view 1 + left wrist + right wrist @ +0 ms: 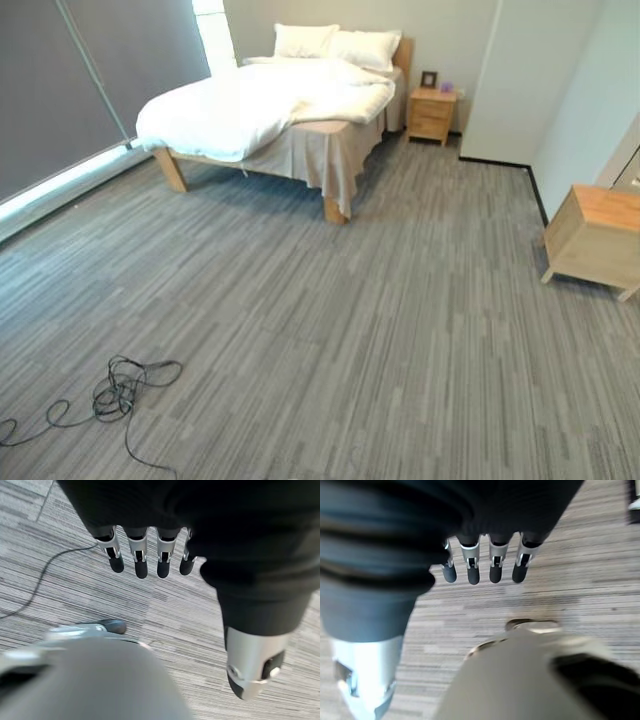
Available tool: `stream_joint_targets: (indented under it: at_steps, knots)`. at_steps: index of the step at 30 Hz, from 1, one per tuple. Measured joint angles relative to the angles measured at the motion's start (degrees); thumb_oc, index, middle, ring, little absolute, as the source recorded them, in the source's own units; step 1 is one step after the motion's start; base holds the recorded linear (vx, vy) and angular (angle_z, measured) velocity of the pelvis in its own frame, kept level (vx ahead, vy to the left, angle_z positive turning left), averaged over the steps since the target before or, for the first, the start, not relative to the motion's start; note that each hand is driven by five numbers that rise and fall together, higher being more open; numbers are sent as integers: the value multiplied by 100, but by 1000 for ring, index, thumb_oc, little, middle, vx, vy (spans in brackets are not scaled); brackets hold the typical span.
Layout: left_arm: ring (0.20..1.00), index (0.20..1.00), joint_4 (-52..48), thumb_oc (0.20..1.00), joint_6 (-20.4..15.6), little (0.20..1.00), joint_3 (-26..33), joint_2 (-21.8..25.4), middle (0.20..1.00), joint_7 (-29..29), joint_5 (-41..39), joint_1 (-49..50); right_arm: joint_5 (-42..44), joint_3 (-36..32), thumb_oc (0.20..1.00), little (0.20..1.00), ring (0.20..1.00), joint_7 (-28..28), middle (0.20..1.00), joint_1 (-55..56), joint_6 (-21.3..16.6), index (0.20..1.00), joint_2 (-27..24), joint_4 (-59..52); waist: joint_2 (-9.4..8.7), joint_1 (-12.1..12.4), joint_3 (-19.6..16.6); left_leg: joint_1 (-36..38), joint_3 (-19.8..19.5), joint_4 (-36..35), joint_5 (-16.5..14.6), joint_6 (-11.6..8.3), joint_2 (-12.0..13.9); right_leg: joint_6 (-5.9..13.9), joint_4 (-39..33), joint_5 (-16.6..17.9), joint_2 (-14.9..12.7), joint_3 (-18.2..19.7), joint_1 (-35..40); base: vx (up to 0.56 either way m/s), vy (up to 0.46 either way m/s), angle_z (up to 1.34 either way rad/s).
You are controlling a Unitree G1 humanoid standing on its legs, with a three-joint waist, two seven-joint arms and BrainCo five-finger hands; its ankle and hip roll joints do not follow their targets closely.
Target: Making the bed.
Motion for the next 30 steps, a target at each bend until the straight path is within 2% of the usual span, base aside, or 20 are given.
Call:
stream_joint_targets:
  at_steps: [5,9,11,12,13,15,16,17,18,19,20,21,22,23,24,25,27,28,29,30]
  knots:
    - [1000,1000,6,1000,-4,1000,-9,-99,1000,-70,6,-142,-9,-11,1000,1000,1000,68,1000,-43,5,1000,-115,-3,115,-132,142,50,-3,2,-5,-6,52,-26,-91,-2,68,19,90,11,11,-1]
    - [1000,1000,-1,1000,-2,1000,-62,-90,1000,-81,9,-282,2,-11,1000,1000,1000,69,1000,-161,6,1000,-186,-25,108,-144,143,70,28,16,-68,-92,126,-97,-66,-47,141,70,77,58,32,-9]
    - [1000,1000,-709,1000,29,1000,78,29,1000,113,-371,-559,108,-10,1000,1000,1000,47,1000,-391,90,1000,-200,-745,95,-129,168,70,27,24,-71,-95,145,-107,-51,-54,158,70,77,14,44,-2]
    - [1000,1000,-1439,1000,-18,1000,169,48,1000,245,-595,-557,111,44,1000,1000,1000,-27,1000,-444,32,1000,-213,-1416,92,-117,171,88,27,23,-71,-94,142,-74,-25,-41,156,74,80,-25,52,0]
    - [1000,1000,-5117,1000,-290,1000,80,63,1000,490,-1267,-62,86,678,1000,1000,1000,-185,1000,-142,-255,1000,-697,-5233,244,-130,306,68,23,-4,-43,-60,122,-80,-151,109,161,71,107,-136,141,-1]
    - [1000,1000,-5758,1000,-479,1000,-36,89,1000,492,-1532,-38,73,760,1000,1000,1000,-174,1000,-238,-365,1000,-765,-5845,248,-117,311,116,17,-17,-42,-60,102,-49,-170,99,154,83,155,-176,138,-24]
    - [1000,1000,-6815,1000,-499,1000,138,168,1000,587,-2097,351,-241,1208,1000,1000,1000,-193,1000,-176,-378,1000,-1378,-7434,285,-59,741,154,85,-20,-30,-46,55,379,1778,67,-108,257,-854,-32,-13,-27]
    - [1000,1000,-6372,1000,-606,1000,179,380,1000,615,-2258,303,-452,1263,1000,1000,1000,-54,1000,-170,-548,1000,-1337,-7111,109,-223,1085,186,212,-5,36,57,-57,922,2962,668,-315,261,-1504,77,-102,-35]
    - [1000,1000,-6005,1000,-578,1000,216,432,1000,690,-2256,167,-455,1152,1000,1000,1000,-106,1000,-233,-432,1000,-1156,-6540,10,-203,1160,187,183,-12,4,46,7,966,3020,675,-292,344,-1531,246,-264,56]
    - [1000,1000,-5680,1000,-499,1000,227,515,1000,744,-2243,44,-456,839,1000,1000,1000,-64,1000,219,-280,1000,-1091,-6615,-106,-315,1391,-39,-55,186,-187,-36,14,887,1804,259,-174,1901,-1476,445,-634,37]
    - [1000,1000,-5683,1000,-496,1000,268,515,1000,741,-2217,89,-448,819,1000,1000,1000,-18,1000,319,-278,1000,-1060,-6608,-91,-252,1375,18,-66,154,-204,-96,36,832,765,296,-549,1889,-1187,372,-560,80]
    - [1000,1000,-5762,1000,-503,1000,463,266,1000,702,-2119,206,-415,781,1000,1000,1000,82,1000,533,-265,1000,-968,-6603,-126,-173,1292,61,-385,122,-161,-449,125,835,-86,249,-849,1416,-594,315,-692,81]
    - [1000,1000,-5862,1000,-578,1000,538,118,1000,719,-2103,243,-411,783,1000,1000,1000,112,1000,750,-241,1000,-892,-6657,-120,-141,1182,91,-560,85,-191,-463,308,820,-378,327,-733,1120,-374,63,-273,137]
    - [1000,1000,-5966,1000,-675,1000,469,-61,1000,685,-2026,452,-398,688,1000,1000,1000,228,1000,1030,-281,1000,-876,-7023,-100,98,1102,-11,-743,206,-13,-581,587,809,-574,574,-407,762,-16,54,-461,193]
    - [1000,1000,-5691,1000,-635,1000,513,-131,1000,670,-2028,443,-396,512,1000,1000,1000,310,1000,1039,-255,1000,-858,-7005,-293,-108,1077,-197,-931,665,78,-708,595,580,-584,698,-392,680,180,10,-223,207]
    - [1000,1000,-5526,1000,-585,1000,471,-243,1000,691,-2048,517,-398,203,1000,1000,1000,288,1000,1090,-298,1000,-886,-7034,-295,-108,1023,-458,-837,1091,135,-641,582,429,-444,633,-355,369,243,12,-222,163]
    - [1000,1000,-5512,1000,-496,1000,445,-58,1000,688,-2179,903,-401,-256,1000,1000,1000,188,1000,706,-423,1000,-1156,-6891,-484,-20,959,-544,-177,1261,475,-386,654,184,-116,336,-455,376,139,76,-59,32]
    - [1000,1000,-5523,1000,-459,1000,452,76,1000,683,-2192,909,-401,-398,1000,1000,1000,93,1000,576,-496,1000,-1240,-6894,-433,-22,859,-521,5,985,455,-386,558,111,-189,360,-421,436,21,177,-78,10]
    - [1000,1000,-5542,1000,-454,1000,396,46,1000,635,-2190,766,-402,-514,1000,1000,1000,47,1000,689,-464,1000,-1267,-6781,-300,-152,790,-430,61,545,435,-406,358,-43,-561,548,-312,424,136,172,-41,15]
    - [1000,1000,-5580,1000,-456,1000,358,44,1000,594,-2181,709,-400,-523,1000,1000,1000,39,1000,703,-459,1000,-1189,-6677,-320,-145,802,-430,72,235,439,-402,107,-40,-856,723,-321,433,285,205,57,-2]
